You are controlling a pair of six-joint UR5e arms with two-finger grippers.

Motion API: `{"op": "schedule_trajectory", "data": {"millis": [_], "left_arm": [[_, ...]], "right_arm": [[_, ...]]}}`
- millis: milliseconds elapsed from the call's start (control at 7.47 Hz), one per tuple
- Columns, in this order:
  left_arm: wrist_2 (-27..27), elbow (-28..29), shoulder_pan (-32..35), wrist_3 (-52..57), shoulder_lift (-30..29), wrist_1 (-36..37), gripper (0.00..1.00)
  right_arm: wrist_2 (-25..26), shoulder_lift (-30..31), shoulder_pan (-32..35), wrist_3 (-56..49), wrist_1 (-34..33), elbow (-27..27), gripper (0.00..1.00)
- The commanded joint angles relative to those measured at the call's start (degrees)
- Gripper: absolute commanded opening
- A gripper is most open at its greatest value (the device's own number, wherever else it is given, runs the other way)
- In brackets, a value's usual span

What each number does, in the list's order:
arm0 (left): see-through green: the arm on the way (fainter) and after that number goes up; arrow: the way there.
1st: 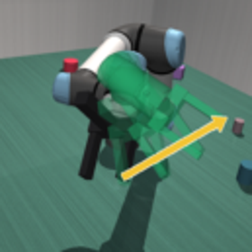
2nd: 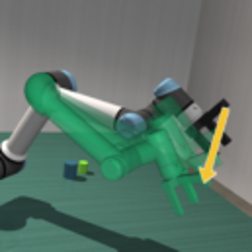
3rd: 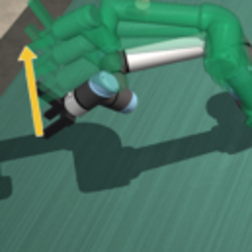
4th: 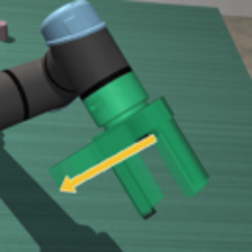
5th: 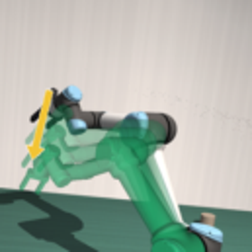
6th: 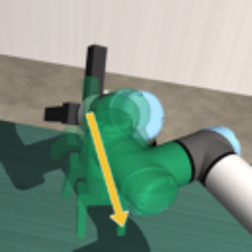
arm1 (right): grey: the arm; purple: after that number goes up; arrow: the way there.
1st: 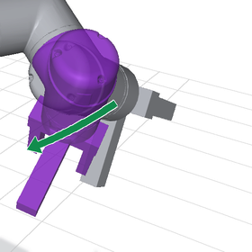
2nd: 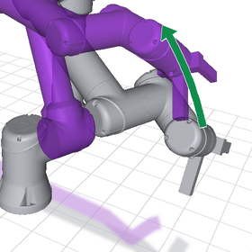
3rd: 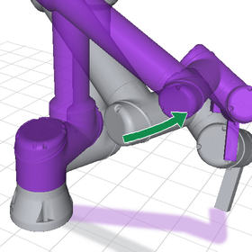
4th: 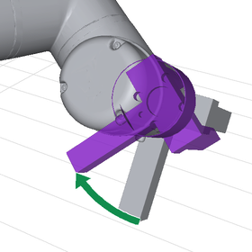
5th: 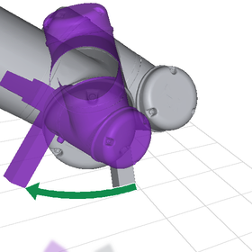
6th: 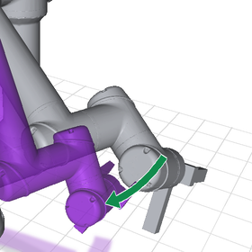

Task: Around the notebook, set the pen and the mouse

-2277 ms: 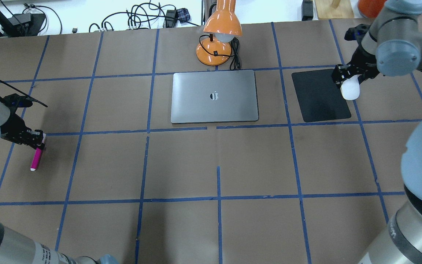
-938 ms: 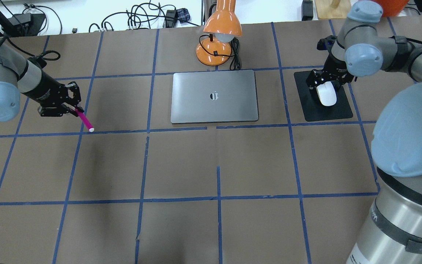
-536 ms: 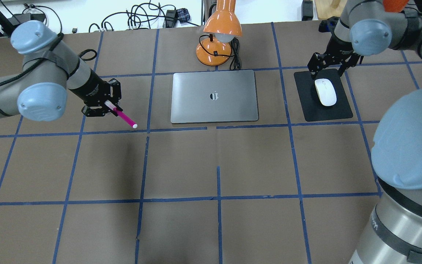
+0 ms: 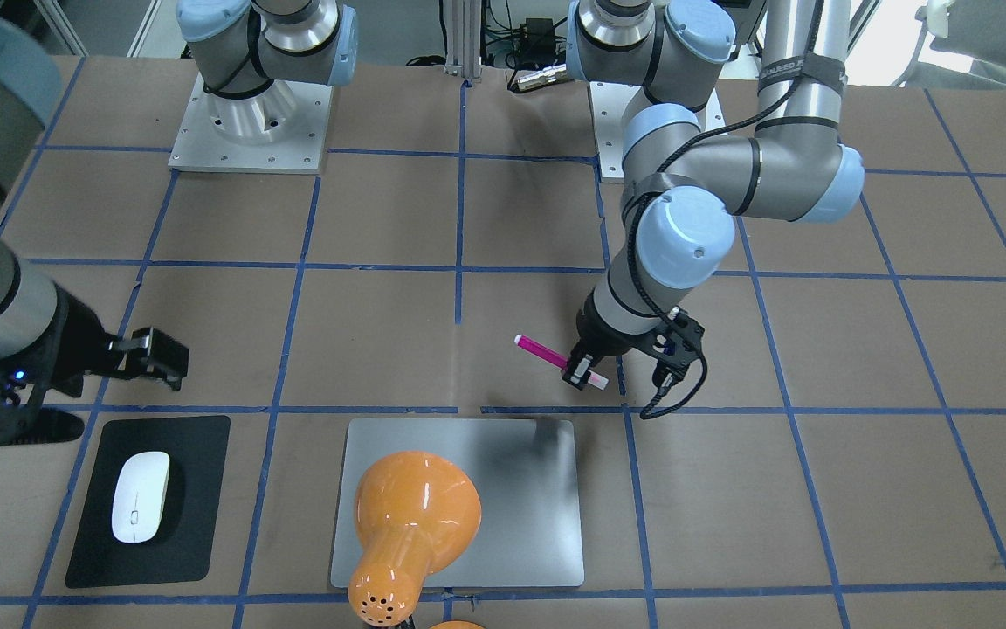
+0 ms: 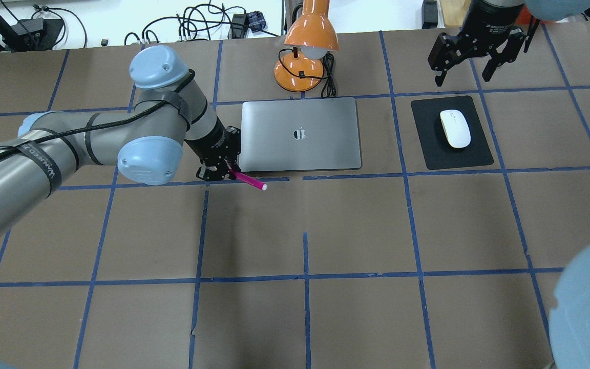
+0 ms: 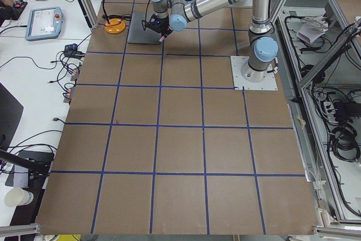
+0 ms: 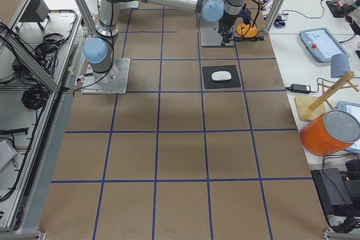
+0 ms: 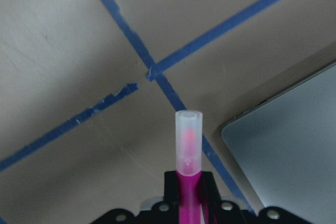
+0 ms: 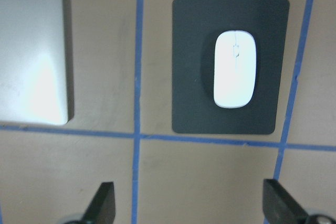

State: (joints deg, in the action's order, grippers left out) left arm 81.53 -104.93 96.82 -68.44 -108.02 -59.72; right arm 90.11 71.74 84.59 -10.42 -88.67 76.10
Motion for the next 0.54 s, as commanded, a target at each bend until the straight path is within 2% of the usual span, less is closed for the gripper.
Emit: {"op": "schedule_trajectory", "data": {"millis": [0,134,402], "left_arm": [[0.1,0.2,6.1,-11.5,-2.1,1.4,0.0],[0.2,0.2,7.8,-15.5,-3.1,3.9,0.0],[0.6,0.2,10.7,-22.1,-5.8,7.3,0.0]], "right_arm": [[-3.4,14.5,2.8,1.1,4.1,9.5,1.0],[-3.6,17.8,4.9,1.2,1.4,12.6,1.0],[-0.9,16.7,4.5,1.4,0.4,13.4,1.0]]}}
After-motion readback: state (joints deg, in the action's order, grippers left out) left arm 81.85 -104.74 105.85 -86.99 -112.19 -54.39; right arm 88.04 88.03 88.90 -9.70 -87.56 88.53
